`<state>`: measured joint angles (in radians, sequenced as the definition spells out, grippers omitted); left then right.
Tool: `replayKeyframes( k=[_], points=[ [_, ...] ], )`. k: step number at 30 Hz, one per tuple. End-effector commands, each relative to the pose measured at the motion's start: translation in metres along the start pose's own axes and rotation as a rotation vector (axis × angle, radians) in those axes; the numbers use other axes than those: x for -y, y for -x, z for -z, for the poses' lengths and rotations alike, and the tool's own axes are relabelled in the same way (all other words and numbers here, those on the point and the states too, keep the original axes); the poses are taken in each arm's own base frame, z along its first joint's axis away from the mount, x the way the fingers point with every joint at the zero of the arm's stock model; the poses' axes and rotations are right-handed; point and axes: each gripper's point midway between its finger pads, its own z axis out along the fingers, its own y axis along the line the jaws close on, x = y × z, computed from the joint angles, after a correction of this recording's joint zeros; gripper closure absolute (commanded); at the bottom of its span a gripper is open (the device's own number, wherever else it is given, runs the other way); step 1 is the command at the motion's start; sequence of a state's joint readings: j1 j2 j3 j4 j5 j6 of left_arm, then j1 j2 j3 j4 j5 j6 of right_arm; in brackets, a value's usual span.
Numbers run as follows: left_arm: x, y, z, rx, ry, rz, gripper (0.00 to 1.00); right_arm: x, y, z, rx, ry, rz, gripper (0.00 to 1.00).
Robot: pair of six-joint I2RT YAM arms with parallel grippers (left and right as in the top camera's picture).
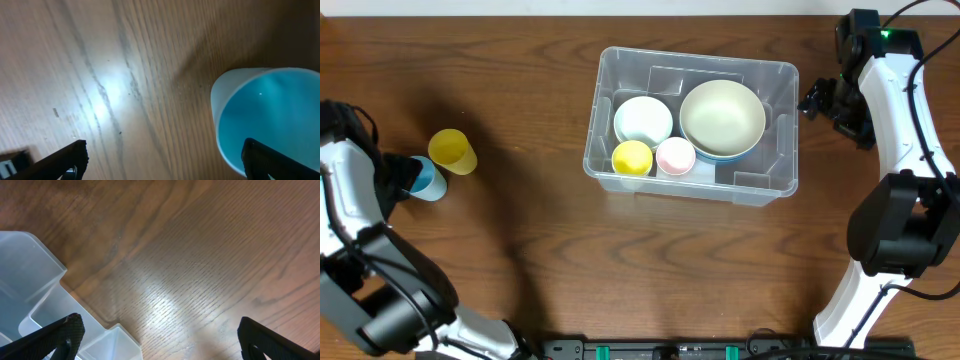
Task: Pack container
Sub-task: 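Move the left gripper to the blue cup and grasp its rim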
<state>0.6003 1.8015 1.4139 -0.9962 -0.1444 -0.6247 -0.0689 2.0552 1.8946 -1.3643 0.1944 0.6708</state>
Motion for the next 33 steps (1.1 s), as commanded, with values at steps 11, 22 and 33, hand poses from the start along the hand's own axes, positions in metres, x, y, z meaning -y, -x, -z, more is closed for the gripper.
replayKeyframes(
  k=[11,22,33],
  points=[
    [0.017,-0.006,-0.037,-0.073,-0.018,-0.071,0.02,0.000,0.000,0.001,0.007,-0.004,-0.014,0.01],
    [0.014,-0.010,-0.041,-0.096,0.000,-0.076,0.75,0.000,0.000,0.001,0.007,-0.004,-0.014,0.01],
    [-0.014,0.006,-0.010,-0.053,-0.024,0.003,0.94,0.000,0.000,0.001,0.007,-0.004,-0.014,0.01]
  ],
)
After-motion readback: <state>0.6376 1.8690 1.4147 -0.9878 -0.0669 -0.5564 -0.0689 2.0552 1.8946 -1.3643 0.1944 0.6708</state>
